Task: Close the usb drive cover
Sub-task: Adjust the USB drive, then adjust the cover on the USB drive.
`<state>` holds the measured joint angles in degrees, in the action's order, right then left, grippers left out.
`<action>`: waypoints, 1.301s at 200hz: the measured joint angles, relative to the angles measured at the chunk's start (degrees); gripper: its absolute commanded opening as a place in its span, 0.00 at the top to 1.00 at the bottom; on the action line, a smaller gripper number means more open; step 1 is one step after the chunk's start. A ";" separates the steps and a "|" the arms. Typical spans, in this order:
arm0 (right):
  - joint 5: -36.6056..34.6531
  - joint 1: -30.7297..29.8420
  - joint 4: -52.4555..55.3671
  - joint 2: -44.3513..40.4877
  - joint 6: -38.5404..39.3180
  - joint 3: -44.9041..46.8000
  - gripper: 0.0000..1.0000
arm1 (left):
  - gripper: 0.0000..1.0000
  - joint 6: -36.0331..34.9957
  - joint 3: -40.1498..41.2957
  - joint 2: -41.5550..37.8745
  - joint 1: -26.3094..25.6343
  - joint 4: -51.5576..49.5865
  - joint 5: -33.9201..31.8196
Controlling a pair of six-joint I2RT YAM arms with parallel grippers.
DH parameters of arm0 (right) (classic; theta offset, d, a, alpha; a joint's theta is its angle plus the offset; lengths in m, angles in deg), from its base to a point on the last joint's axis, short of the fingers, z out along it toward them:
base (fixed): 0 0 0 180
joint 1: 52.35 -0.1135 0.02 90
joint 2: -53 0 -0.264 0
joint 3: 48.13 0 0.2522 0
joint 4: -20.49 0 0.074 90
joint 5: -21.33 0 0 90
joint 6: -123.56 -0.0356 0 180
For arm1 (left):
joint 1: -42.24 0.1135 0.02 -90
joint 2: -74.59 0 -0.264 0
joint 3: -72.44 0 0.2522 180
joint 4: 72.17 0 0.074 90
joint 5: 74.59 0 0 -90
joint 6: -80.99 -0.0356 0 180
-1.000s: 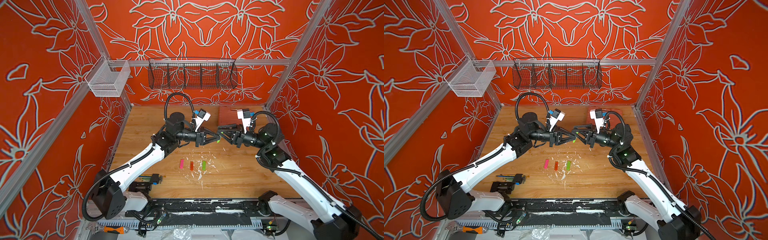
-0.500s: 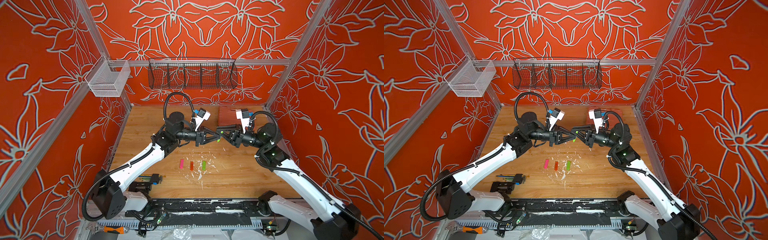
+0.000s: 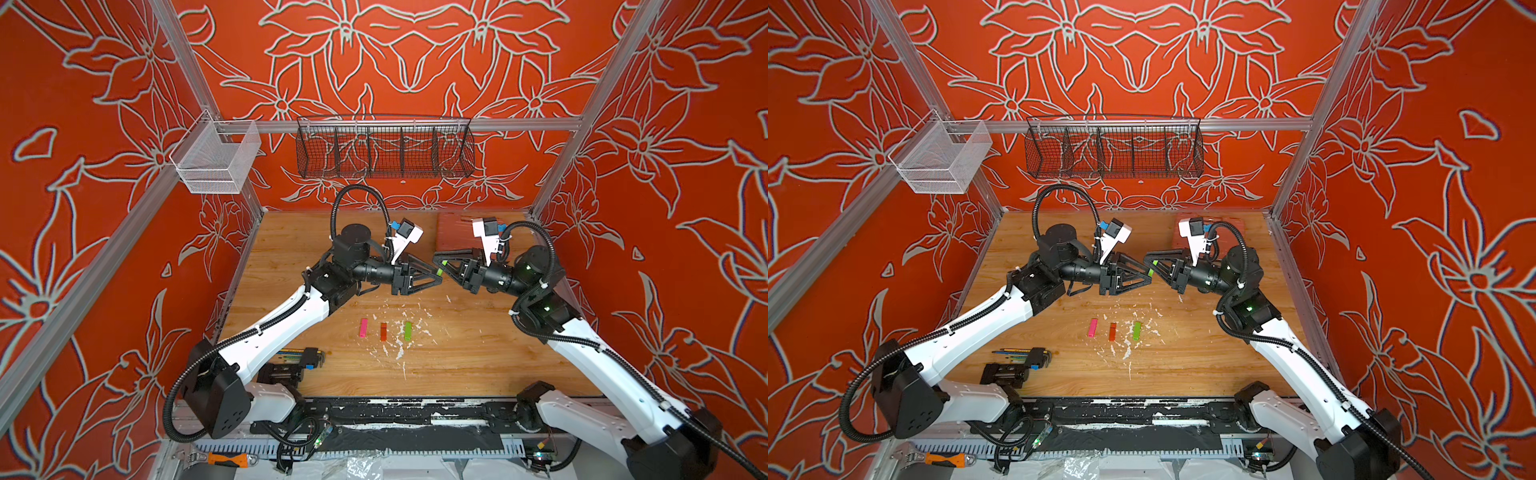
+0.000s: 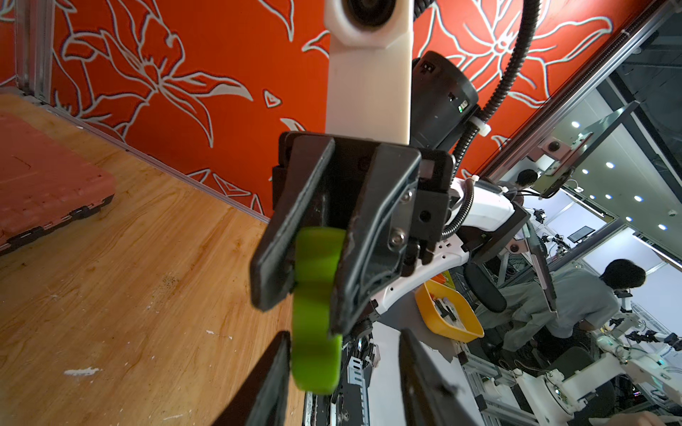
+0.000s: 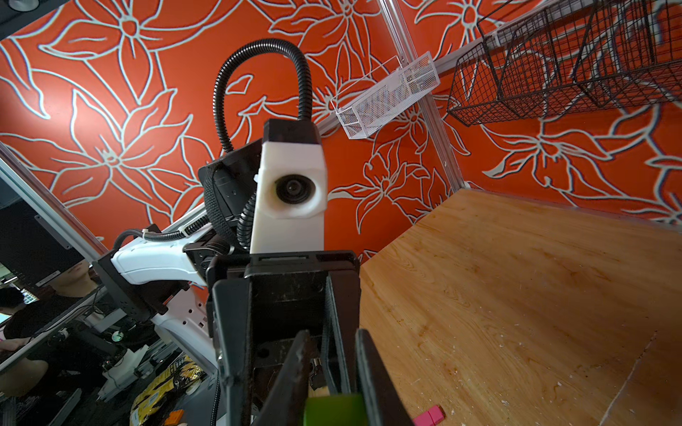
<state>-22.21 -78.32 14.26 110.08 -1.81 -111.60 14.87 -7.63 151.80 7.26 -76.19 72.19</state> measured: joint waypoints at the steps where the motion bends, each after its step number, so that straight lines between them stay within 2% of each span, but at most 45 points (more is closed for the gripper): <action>1: 0.02 -0.02 -0.04 0.04 -0.04 0.00 1.00 | 0.58 -0.02 0.00 0.02 0.00 -0.04 0.00; 91: 1.33 -0.02 -2.80 0.33 -2.73 0.20 1.00 | 0.91 -2.01 -1.60 0.98 -0.09 -1.51 -0.44; 95: 1.33 -0.02 -2.80 0.20 -2.73 0.28 0.97 | 0.93 -1.95 -1.64 1.01 -0.13 -1.55 -0.37; 110: 1.18 -0.02 -2.62 -0.35 -2.64 0.57 0.72 | 0.96 -2.03 -1.79 1.11 -0.24 -1.62 -0.26; 122: 0.74 -0.02 -1.68 -1.09 -2.38 0.70 0.57 | 0.97 -2.03 -2.08 1.38 -0.35 -1.66 -0.17; 131: 0.31 -0.02 -0.55 -1.84 -1.33 0.81 0.49 | 0.97 -2.03 -2.29 1.53 -0.33 -1.66 -0.17; 147: -1.20 -0.02 2.51 -3.65 -0.15 0.92 0.44 | 0.99 -2.14 -2.47 1.55 -0.33 -1.68 -0.20; 204: -5.42 1.18 17.75 -7.15 7.93 -3.72 0.40 | 0.99 -2.54 -2.49 1.57 -0.33 -1.99 -0.11; 260: -2.43 2.91 19.28 -2.80 11.08 -8.35 0.41 | 0.99 -2.38 -2.47 1.55 -0.33 -1.97 -0.09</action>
<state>-24.64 -75.42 33.54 107.28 9.27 -119.95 12.49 -10.10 153.36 6.93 -78.16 72.10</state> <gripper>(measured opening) 0.597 0.161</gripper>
